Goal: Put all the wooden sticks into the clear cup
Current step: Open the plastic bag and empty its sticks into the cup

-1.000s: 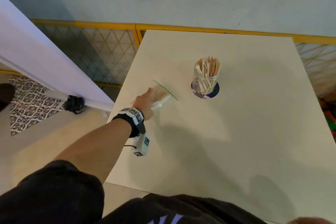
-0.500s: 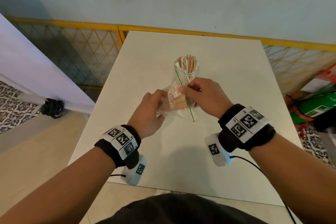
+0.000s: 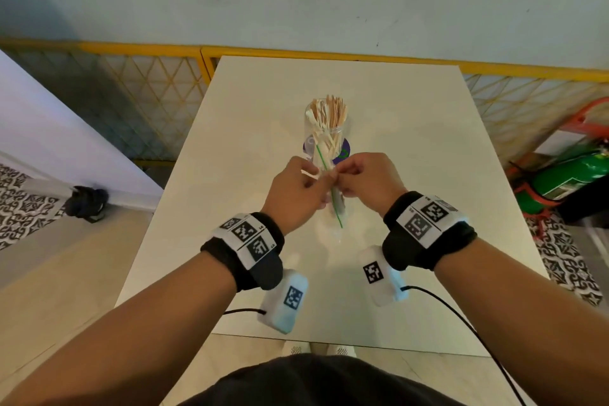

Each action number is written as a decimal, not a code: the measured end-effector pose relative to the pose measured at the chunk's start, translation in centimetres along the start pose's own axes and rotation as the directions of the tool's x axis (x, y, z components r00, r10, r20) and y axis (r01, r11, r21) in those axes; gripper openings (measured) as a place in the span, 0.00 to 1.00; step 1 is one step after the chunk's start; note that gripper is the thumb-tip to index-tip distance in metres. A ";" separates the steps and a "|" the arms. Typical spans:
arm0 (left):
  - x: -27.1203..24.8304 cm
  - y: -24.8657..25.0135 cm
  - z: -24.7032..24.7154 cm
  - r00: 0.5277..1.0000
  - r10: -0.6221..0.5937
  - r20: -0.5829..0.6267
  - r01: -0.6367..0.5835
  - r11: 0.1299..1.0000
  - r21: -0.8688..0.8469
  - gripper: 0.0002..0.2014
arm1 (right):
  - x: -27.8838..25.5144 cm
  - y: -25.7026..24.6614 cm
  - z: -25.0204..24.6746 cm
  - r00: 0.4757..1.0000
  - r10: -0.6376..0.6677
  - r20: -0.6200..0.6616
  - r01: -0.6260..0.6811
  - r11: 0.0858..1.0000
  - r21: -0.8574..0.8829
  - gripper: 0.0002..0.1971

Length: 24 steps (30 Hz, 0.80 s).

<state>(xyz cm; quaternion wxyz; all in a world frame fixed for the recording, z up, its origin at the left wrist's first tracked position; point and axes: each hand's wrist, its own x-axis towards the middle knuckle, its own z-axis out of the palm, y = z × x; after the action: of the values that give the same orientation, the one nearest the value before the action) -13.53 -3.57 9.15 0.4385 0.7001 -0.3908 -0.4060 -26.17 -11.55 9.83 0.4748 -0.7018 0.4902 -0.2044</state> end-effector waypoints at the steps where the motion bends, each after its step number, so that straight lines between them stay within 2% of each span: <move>1: 0.1 0.1 0.1 1.000 -0.019 0.008 0.019 1.000 -0.001 0.21 | -0.2 0.0 -0.1 1.000 -0.008 -0.003 0.008 1.000 0.018 0.02; 4: 0.4 0.3 0.0 0.997 -0.065 0.040 0.064 0.998 0.017 0.26 | -0.7 0.2 -0.1 0.997 -0.047 0.066 0.047 0.999 0.007 0.04; 7: 0.6 0.2 -0.2 0.986 -0.129 0.107 0.121 0.990 0.078 0.17 | -0.8 1.1 0.6 0.989 -0.024 0.145 0.033 0.998 -0.060 0.08; 10: 0.3 0.4 -0.1 0.978 -0.154 0.144 0.138 0.984 0.114 0.11 | -1.1 1.9 1.2 0.992 0.020 0.123 -0.015 0.999 -0.042 0.05; 13: 0.3 0.8 -0.1 0.989 -0.123 0.084 0.118 0.991 0.065 0.10 | -1.5 1.2 1.0 0.998 -0.016 0.056 0.021 0.996 -0.091 0.07; 16: 0.6 1.3 -0.2 0.999 0.009 0.034 -0.014 0.989 0.144 0.11 | -1.7 -0.3 0.4 0.995 -0.062 0.074 0.077 0.973 -0.218 0.07; 19: 0.9 1.5 -0.3 0.999 -0.006 0.033 0.004 0.999 0.042 0.13 | -1.6 -1.0 -0.1 0.994 -0.053 0.097 0.080 0.951 -0.299 0.11; 21: 0.9 1.2 -0.2 0.997 -0.042 0.065 0.044 0.998 -0.042 0.12 | -1.2 -0.9 -0.6 0.993 0.003 0.116 0.021 0.978 -0.208 0.10; 24: 0.7 0.5 0.1 0.992 -0.053 0.115 0.061 0.996 -0.071 0.13 | -1.1 -0.7 -0.8 0.980 0.121 0.157 -0.129 0.991 0.037 0.05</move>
<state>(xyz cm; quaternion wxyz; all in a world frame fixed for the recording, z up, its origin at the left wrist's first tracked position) -13.49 -4.41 9.41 0.4297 0.6700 -0.3794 -0.4717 -26.91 -10.93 11.00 0.5396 -0.6720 0.4900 -0.1305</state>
